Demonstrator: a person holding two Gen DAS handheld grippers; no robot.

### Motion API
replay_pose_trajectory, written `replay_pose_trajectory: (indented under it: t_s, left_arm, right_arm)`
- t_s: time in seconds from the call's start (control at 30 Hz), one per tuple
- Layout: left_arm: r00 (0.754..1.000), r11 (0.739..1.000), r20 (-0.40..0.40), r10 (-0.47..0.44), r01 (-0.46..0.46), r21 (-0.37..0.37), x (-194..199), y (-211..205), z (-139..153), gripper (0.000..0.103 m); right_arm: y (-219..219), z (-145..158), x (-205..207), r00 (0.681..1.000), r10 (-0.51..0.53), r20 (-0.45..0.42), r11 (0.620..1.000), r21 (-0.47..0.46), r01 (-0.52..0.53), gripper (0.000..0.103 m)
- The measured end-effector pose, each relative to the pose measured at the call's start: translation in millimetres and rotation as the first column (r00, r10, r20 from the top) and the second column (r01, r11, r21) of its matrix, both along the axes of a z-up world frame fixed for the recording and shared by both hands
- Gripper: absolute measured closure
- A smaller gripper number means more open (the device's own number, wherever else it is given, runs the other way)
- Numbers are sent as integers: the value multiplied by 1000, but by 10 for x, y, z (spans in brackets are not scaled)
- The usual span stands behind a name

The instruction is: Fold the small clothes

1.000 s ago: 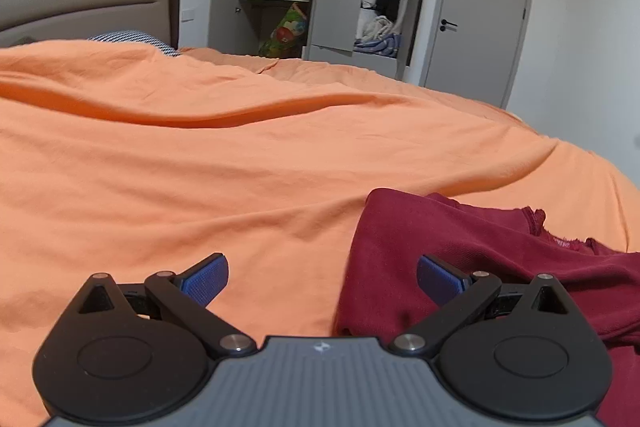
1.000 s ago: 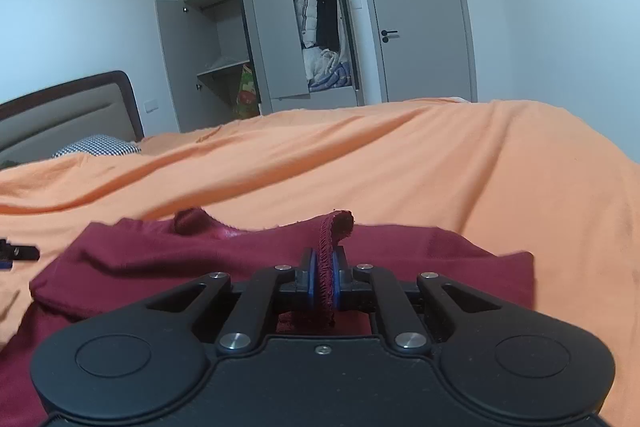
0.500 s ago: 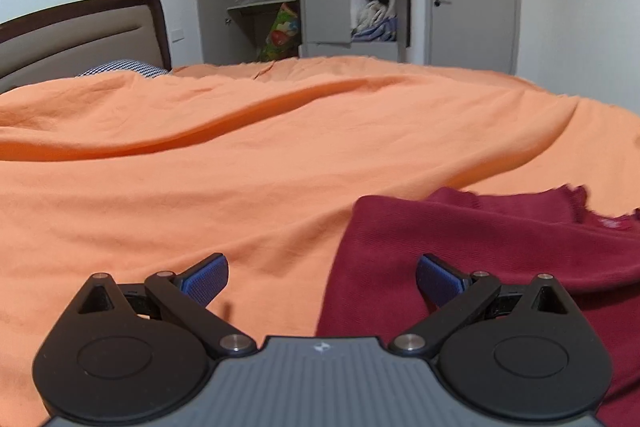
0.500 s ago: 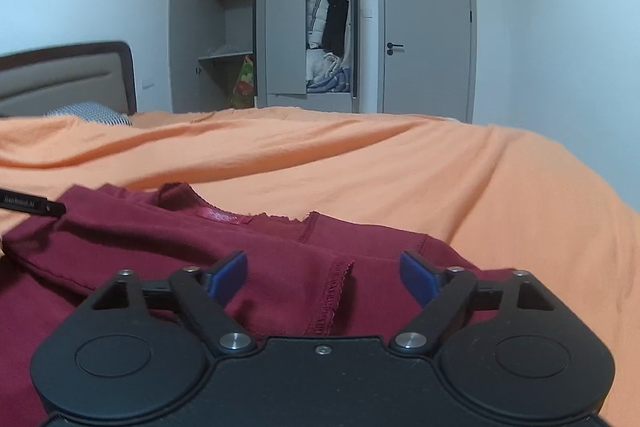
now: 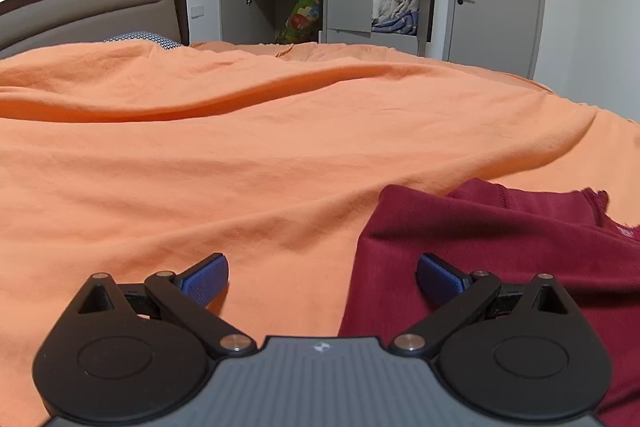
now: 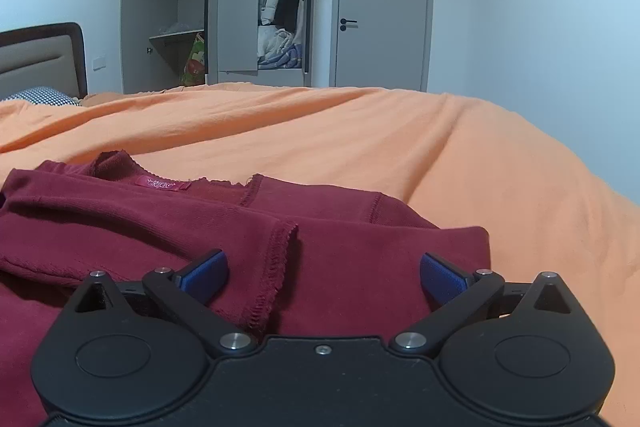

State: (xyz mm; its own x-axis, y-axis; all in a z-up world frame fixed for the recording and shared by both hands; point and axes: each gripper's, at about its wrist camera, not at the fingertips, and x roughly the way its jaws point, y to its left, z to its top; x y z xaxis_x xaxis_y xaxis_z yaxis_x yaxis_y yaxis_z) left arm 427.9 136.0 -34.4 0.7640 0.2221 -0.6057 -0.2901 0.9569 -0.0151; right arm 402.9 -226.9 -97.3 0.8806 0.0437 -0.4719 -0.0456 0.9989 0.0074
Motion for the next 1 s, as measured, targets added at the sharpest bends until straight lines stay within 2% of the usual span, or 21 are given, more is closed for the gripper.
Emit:
replay_pose_trajectory:
  t_s: [0.17,0.4,0.77,1.0]
  left_arm:
    - [1000,1000,7,-19,19,-24,-288,5,65,0]
    - [999,998,10,-45,45,-44,-786,25,102,0]
    - [997,997,-23,-70,69,-44,-1474,-27,39,0]
    - [994,994,-3,-108,108,-21,-1884,-96,72,0]
  right_arm:
    - [-105,47,-147,1000,-5,-9,1000,15,5,1]
    - [-188,66,-530,999,30,-34,998,-45,-32,1]
    - [-275,34,-1425,996,91,-11,989,-118,-92,1]
    - [-293,30,-1917,991,134,13,984,-117,-132,1]
